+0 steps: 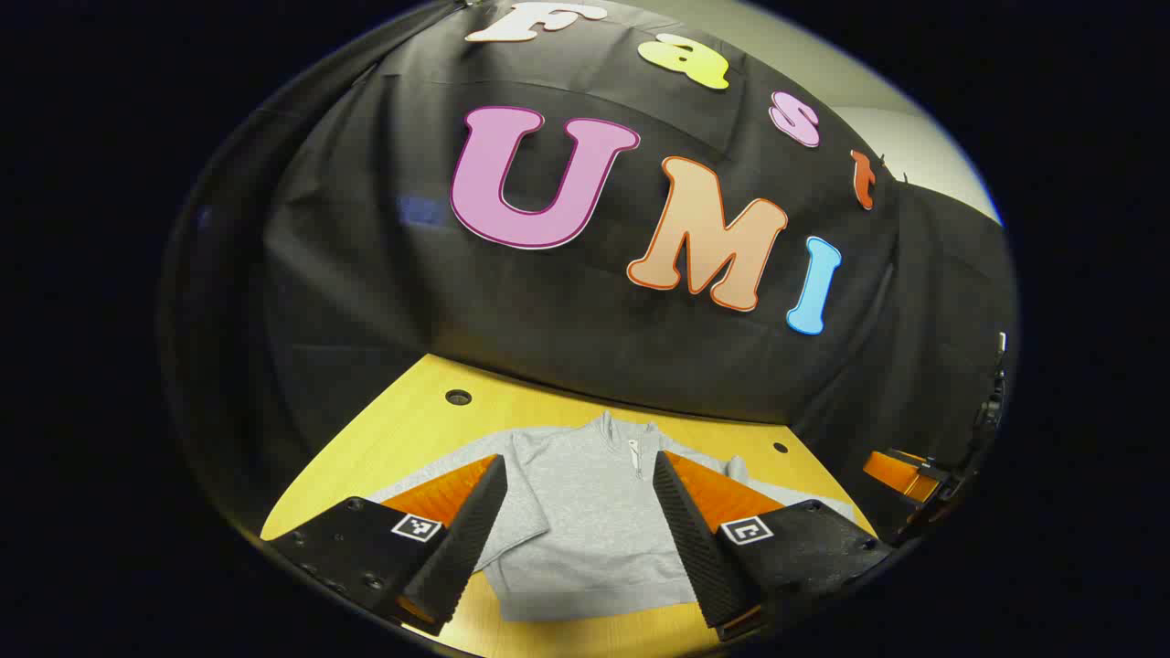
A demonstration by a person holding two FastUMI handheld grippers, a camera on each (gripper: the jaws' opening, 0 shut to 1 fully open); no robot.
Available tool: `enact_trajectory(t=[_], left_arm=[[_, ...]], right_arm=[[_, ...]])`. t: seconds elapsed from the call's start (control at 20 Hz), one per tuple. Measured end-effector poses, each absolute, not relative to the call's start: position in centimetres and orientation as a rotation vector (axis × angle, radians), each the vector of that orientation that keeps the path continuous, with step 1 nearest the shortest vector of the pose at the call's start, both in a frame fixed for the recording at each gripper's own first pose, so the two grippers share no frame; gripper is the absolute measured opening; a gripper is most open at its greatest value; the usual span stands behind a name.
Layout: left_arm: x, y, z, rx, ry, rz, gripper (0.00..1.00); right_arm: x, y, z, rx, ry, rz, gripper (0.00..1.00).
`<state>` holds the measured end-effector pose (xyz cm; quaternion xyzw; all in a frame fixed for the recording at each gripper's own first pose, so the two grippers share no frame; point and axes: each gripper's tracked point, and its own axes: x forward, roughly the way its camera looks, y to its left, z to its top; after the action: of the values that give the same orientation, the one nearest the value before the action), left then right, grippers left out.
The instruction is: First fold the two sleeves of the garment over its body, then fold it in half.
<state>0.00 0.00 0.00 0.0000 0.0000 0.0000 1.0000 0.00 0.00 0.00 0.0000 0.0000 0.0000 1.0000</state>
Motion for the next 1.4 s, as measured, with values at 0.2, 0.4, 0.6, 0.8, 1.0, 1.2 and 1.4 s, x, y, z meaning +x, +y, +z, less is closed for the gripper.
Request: enact_trajectory(t=[0.2, 0.4, 0.6, 0.8, 1.0, 1.2, 1.4], left_arm=[[-0.1, -0.3, -0.5, 0.012, 0.017, -0.001, 0.95], [-0.2, -0.5, -0.5, 0.032, 0.021, 0.001, 0.94], [0.0, -0.6, -0.4, 0.049, 0.018, 0.01, 0.94], [-0.2, -0.9, -1.1, 0.081, 0.029, 0.017, 0.94], [-0.7, -1.4, -2.1, 0.102, 0.044, 0.026, 0.94], [-1.3, -1.7, -2.6, 0.111, 0.045, 0.049, 0.94], [-1.8, -2.0, -3.1, 0.109, 0.046, 0.082, 0.94]], right_arm=[[0.1, -1.5, 0.1, -0.022, 0.002, -0.017, 0.98], [0.3, -3.2, 0.6, -0.014, 0.003, -0.023, 0.98], [0.6, -4.8, 1.2, -0.007, -0.005, -0.054, 0.98], [0.4, -7.8, 1.1, -0.018, 0.008, -0.098, 0.94], [-0.2, -13.2, 0.2, -0.068, 0.043, -0.143, 0.97], [-0.6, -19.4, -1.9, -0.096, 0.121, -0.18, 0.94], [0.1, -25.2, -4.2, -0.077, 0.183, -0.235, 0.98]])
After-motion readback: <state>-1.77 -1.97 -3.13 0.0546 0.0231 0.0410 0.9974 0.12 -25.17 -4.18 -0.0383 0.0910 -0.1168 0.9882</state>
